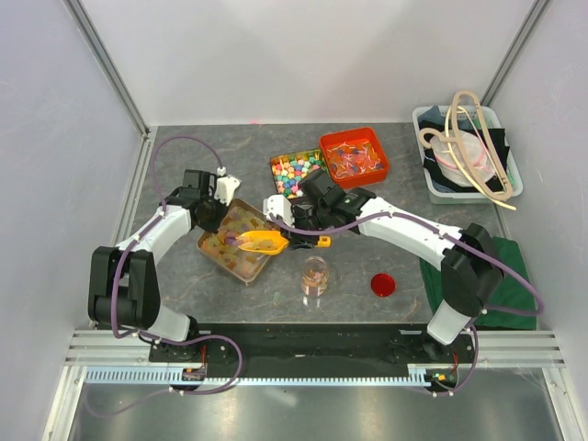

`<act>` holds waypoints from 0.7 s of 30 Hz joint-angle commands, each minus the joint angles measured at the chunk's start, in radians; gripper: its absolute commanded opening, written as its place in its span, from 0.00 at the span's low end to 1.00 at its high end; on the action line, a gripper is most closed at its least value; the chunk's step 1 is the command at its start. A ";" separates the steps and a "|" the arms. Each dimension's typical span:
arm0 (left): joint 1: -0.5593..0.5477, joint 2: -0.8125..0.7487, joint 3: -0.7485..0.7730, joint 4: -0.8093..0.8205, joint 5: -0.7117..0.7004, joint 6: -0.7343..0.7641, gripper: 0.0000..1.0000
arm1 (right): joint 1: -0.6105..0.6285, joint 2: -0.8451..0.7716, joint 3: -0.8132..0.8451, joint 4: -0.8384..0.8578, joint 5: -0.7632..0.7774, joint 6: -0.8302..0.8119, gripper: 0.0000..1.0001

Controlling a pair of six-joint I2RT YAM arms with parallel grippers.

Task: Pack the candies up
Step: Scoop the fake candies from the storage box, then place the fake candies in the packing bottle.

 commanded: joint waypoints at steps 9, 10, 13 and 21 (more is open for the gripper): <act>0.004 -0.008 0.059 -0.012 0.079 -0.025 0.02 | -0.064 -0.086 0.080 0.005 -0.173 -0.002 0.00; 0.004 -0.008 0.058 -0.012 0.079 -0.027 0.02 | -0.073 -0.089 0.083 0.003 -0.180 -0.002 0.00; 0.004 -0.009 0.059 -0.017 0.080 -0.024 0.02 | -0.083 -0.092 0.091 0.003 -0.193 0.006 0.00; 0.004 -0.003 0.071 -0.023 0.089 -0.024 0.02 | -0.087 -0.082 0.129 -0.011 -0.151 0.001 0.00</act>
